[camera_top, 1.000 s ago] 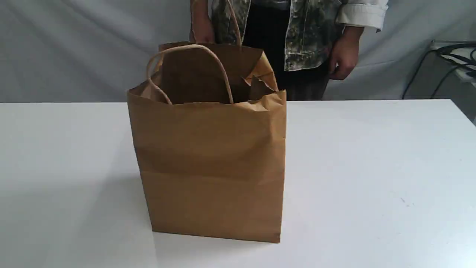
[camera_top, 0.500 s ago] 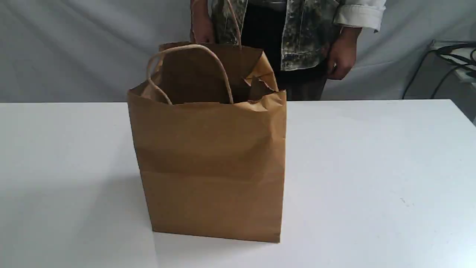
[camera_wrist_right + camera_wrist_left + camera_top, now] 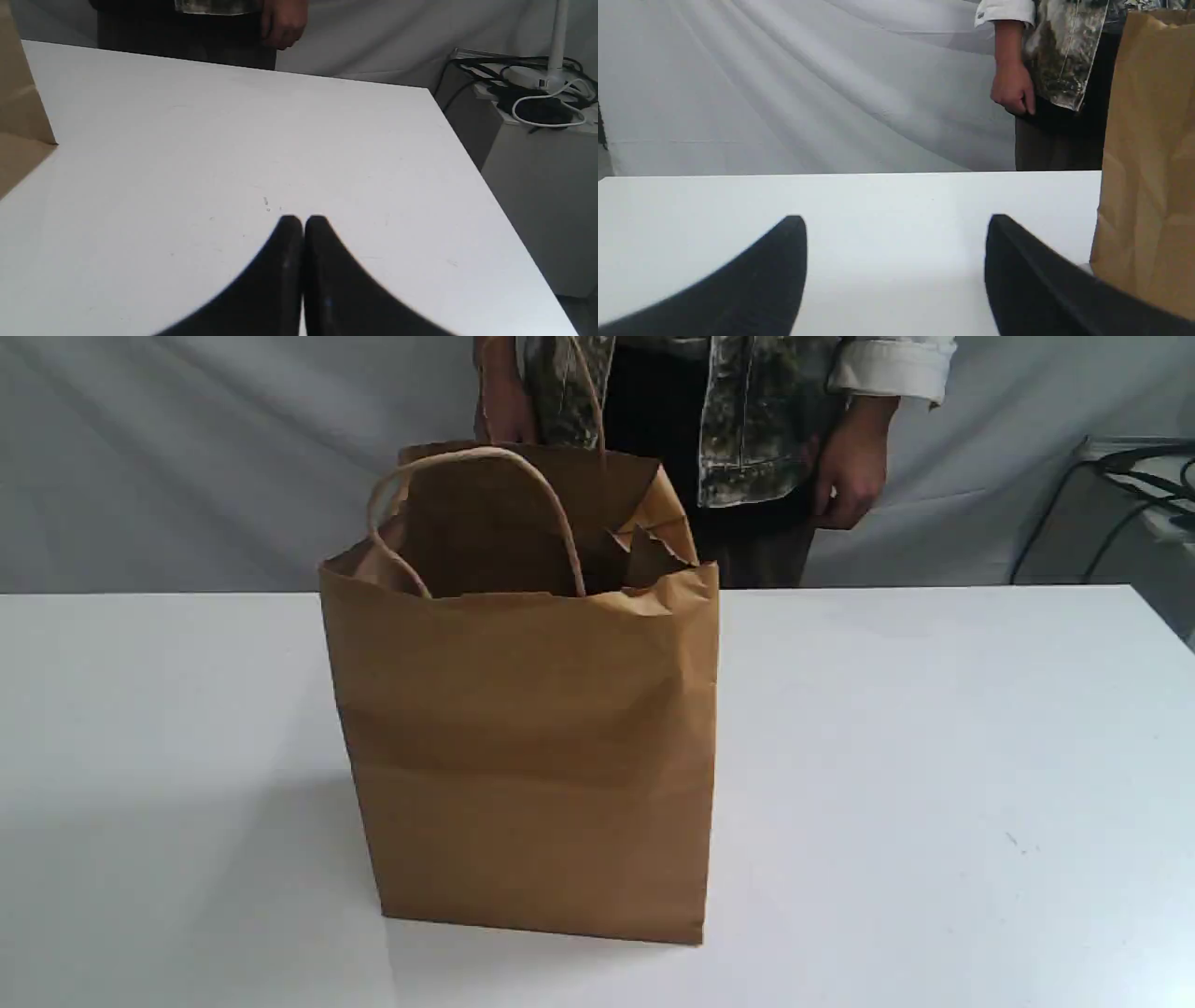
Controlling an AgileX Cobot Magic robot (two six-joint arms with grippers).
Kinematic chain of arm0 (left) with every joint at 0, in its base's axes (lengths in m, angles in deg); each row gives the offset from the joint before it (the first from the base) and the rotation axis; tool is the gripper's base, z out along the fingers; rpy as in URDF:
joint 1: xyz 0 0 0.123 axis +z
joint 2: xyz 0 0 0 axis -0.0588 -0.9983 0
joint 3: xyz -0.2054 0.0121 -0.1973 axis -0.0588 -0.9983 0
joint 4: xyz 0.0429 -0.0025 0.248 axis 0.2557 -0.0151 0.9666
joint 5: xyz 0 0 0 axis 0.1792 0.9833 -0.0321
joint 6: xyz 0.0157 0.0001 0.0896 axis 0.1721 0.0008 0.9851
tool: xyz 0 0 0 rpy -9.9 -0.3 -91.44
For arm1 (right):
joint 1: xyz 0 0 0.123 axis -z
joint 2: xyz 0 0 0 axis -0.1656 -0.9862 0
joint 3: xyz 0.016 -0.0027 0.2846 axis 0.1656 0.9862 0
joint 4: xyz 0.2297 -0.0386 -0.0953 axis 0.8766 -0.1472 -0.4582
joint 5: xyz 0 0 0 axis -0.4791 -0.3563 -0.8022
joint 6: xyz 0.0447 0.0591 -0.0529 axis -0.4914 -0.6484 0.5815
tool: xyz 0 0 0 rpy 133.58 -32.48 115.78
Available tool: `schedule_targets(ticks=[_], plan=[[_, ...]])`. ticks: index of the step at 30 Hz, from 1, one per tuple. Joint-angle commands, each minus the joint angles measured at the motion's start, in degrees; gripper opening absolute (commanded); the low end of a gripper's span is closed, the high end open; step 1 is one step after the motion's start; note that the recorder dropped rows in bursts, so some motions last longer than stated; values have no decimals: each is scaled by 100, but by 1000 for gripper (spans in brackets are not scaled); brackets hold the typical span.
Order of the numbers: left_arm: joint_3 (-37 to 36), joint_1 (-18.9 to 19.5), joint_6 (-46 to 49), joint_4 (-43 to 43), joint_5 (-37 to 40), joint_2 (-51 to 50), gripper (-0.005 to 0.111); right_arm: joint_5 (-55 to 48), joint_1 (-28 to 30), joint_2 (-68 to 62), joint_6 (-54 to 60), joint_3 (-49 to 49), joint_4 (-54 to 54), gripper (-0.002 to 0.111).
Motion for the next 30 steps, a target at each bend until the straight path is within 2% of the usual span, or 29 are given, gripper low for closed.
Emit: schedule_targets(ticks=[1, 13, 15, 18, 19, 21, 30], plan=[[-21, 13, 23, 42, 8, 14, 58, -17, 18, 34, -21, 14, 12, 0], [-21, 13, 23, 56, -58, 14, 56, -17, 18, 34, -21, 14, 12, 0], [-21, 13, 12, 56, -58, 14, 46, -17, 18, 34, -21, 14, 12, 0], [-21, 13, 12, 56, 7, 14, 23, -17, 18, 34, -21, 14, 12, 0], [-21, 13, 12, 56, 7, 14, 10, -17, 18, 34, -21, 14, 12, 0], [-21, 13, 12, 56, 7, 14, 0, -17, 18, 34, -21, 14, 12, 0], [-21, 13, -1, -245, 335, 14, 0, -17, 18, 34, -21, 14, 12, 0]])
